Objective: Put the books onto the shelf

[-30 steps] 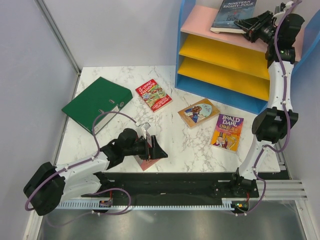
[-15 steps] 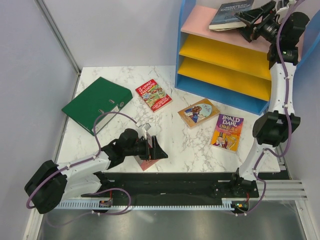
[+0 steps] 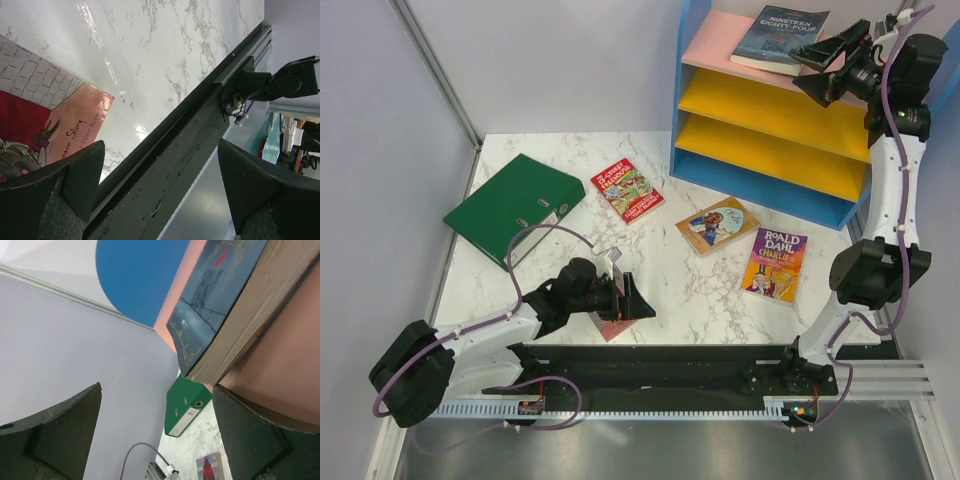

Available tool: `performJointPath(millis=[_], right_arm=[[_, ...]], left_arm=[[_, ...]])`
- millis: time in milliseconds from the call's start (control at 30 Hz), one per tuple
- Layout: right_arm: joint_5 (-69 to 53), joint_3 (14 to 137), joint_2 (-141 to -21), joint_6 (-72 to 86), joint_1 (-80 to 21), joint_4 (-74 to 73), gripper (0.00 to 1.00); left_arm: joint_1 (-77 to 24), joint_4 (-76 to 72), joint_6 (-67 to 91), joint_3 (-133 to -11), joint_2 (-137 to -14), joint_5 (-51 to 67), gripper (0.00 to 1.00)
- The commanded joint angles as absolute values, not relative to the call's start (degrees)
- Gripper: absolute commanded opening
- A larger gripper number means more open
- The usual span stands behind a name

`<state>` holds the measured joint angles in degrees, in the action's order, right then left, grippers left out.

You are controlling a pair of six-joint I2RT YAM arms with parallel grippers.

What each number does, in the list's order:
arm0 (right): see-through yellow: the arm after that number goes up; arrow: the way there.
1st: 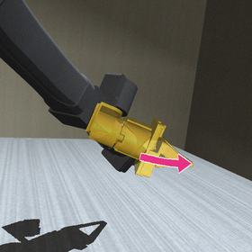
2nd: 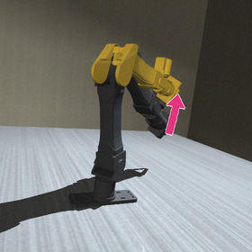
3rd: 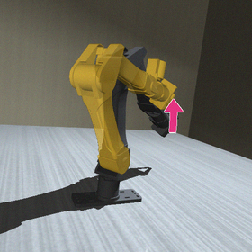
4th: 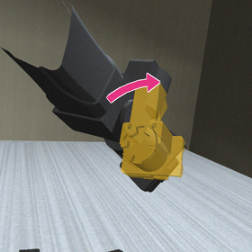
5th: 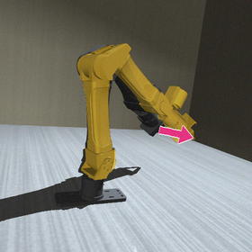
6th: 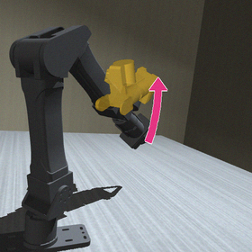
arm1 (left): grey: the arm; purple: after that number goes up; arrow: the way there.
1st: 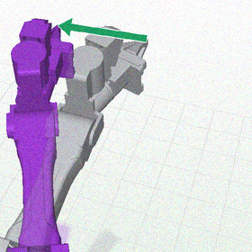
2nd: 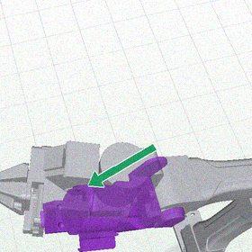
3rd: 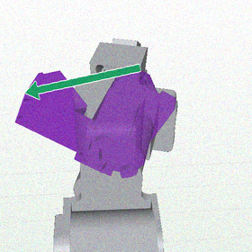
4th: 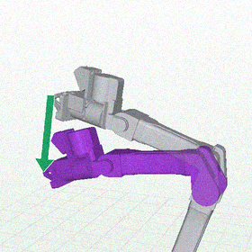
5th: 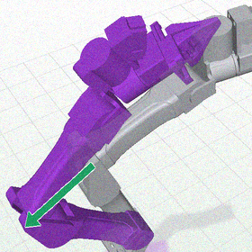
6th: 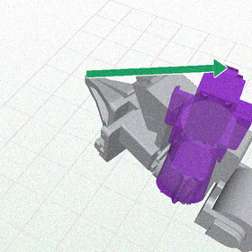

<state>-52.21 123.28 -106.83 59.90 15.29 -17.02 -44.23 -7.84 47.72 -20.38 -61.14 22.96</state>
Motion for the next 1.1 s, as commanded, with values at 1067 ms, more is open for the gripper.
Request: performJointPath(millis=[1067], right_arm=[[-27.16,52.75,-70.58,31.11,-11.67,-24.44,0.98]], left_arm=[[-40.09,10.89,52.99,-40.43,-75.15,11.25,1.00]])
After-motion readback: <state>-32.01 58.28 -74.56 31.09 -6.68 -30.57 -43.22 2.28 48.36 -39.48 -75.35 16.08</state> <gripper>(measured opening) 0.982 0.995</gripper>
